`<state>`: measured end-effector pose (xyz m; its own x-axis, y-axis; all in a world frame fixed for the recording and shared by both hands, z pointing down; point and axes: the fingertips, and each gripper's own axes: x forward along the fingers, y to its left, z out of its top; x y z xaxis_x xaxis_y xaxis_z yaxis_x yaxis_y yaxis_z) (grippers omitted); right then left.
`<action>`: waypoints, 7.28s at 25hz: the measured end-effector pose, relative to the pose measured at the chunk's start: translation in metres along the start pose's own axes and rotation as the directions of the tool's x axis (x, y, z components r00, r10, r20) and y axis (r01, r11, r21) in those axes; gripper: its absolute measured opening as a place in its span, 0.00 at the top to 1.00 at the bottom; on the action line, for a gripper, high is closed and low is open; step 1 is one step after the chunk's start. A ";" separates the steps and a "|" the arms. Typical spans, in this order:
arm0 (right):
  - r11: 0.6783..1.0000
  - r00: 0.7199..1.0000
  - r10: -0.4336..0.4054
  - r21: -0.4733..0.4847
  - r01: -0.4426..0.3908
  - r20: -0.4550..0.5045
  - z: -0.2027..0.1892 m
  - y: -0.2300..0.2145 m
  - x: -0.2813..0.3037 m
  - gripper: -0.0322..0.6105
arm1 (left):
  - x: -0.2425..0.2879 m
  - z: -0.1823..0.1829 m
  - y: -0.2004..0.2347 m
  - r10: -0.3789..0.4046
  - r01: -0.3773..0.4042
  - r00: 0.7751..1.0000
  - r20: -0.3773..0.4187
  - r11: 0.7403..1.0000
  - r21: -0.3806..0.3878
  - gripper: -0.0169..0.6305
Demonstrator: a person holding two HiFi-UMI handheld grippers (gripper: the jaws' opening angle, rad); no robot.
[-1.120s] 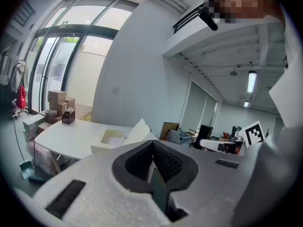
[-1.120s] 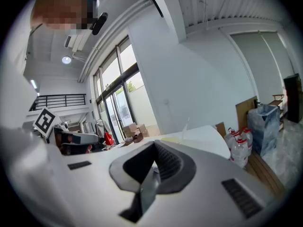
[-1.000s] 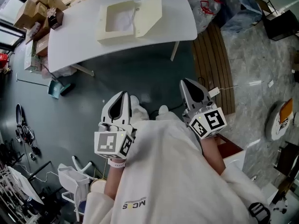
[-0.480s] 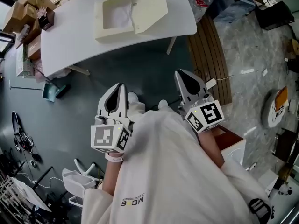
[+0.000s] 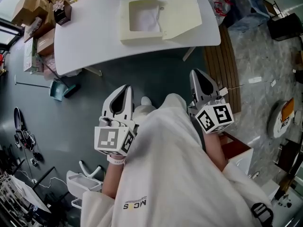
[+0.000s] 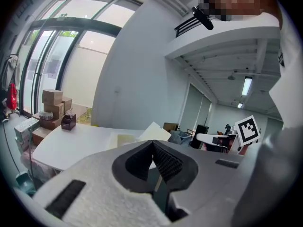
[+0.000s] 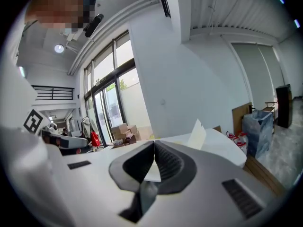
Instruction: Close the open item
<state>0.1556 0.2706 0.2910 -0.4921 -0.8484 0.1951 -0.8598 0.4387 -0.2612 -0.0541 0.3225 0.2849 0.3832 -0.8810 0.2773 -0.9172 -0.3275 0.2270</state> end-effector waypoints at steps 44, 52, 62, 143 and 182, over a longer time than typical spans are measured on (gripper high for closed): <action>0.994 0.991 0.104 -0.013 -0.105 -0.079 0.058 -0.132 0.265 0.93 | 0.278 0.073 0.100 0.069 -0.068 0.989 -0.130 0.998 0.013 0.94; 0.997 0.994 0.079 -0.008 -0.080 -0.075 0.066 -0.143 0.272 0.92 | 0.284 0.063 0.114 0.086 -0.086 0.983 -0.161 0.996 0.001 0.94; 0.999 0.993 -0.047 -0.028 0.044 -0.104 0.081 -0.200 0.276 0.79 | 0.295 0.062 0.114 0.070 -0.072 0.982 -0.177 0.997 -0.001 0.94; 0.668 0.518 0.743 0.423 -0.612 -0.425 -0.093 0.012 0.472 0.75 | 0.291 0.000 0.214 0.211 -0.240 0.945 -0.250 0.966 -0.092 0.94; 0.778 0.390 0.320 0.005 -0.628 -0.863 -0.205 0.037 0.504 0.93 | 0.328 -0.110 0.252 0.163 -0.248 0.912 -0.376 0.950 -0.191 0.94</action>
<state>-0.1520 -0.0803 0.5737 -0.5847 0.0658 0.8086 -0.3593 0.8726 -0.3308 -0.1473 -0.0117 0.5360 0.2415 -0.7289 0.6406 -0.9453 -0.0274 0.3252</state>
